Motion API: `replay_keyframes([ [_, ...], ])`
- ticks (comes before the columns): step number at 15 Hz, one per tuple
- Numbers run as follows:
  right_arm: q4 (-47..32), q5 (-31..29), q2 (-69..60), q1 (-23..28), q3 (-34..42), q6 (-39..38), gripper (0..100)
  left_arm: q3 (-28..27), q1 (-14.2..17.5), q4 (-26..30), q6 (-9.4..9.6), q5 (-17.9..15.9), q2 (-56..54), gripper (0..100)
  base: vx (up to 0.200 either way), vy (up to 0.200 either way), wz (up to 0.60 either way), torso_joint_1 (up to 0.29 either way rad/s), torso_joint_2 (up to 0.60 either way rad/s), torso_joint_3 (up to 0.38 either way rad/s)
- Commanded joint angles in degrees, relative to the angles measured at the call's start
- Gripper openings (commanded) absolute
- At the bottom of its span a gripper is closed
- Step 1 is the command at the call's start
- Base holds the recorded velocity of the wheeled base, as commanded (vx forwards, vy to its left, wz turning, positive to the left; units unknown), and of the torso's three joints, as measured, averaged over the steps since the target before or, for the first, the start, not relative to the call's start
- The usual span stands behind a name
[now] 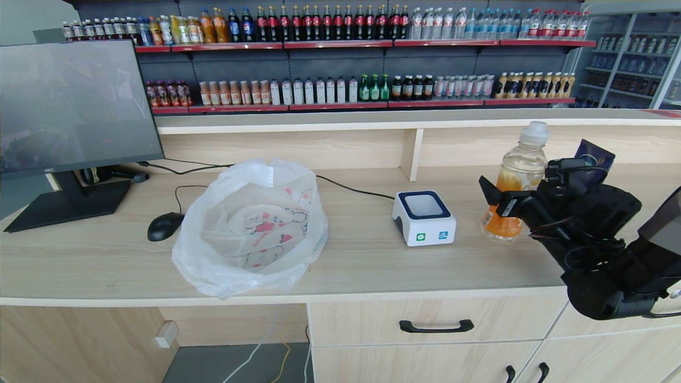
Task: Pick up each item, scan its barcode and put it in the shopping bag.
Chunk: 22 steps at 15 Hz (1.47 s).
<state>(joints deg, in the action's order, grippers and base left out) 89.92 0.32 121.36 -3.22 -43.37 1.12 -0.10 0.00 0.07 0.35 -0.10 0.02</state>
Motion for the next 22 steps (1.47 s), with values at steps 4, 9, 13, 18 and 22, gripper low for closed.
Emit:
replay_keyframes([
  [4, 0.08, 0.03, 0.11, -0.12, -0.40, -0.07, 0, 0.01, 0.00, 0.01, 0.00, 0.01, -0.02, 100, 0.000, 0.000, 0.00, 0.000, 0.00, 0.000],
  [9, 0.08, 0.03, -0.51, -0.12, -0.13, -0.15, 0, 0.01, 0.00, 0.01, 0.00, 0.01, -0.02, 100, 0.000, 0.000, 0.00, 0.000, 0.00, 0.000],
  [13, 0.08, -0.05, -3.67, -0.12, 1.54, -1.56, 0, 0.01, 0.00, 0.01, 0.00, 0.01, -0.02, 100, 0.000, 0.000, 0.00, 0.000, 0.00, 0.000],
  [18, 0.08, -0.05, -8.86, -0.91, 3.21, -1.56, 0, 0.01, 0.00, 0.01, 0.00, 0.01, -0.02, 100, 0.000, 0.000, 0.00, 0.000, 0.00, 0.000],
  [22, 0.08, -0.05, -14.31, -2.76, 6.02, -1.47, 0, 0.01, 0.00, 0.01, 0.00, 0.01, -0.02, 100, 0.000, 0.000, 0.00, 0.000, 0.00, 0.000],
])
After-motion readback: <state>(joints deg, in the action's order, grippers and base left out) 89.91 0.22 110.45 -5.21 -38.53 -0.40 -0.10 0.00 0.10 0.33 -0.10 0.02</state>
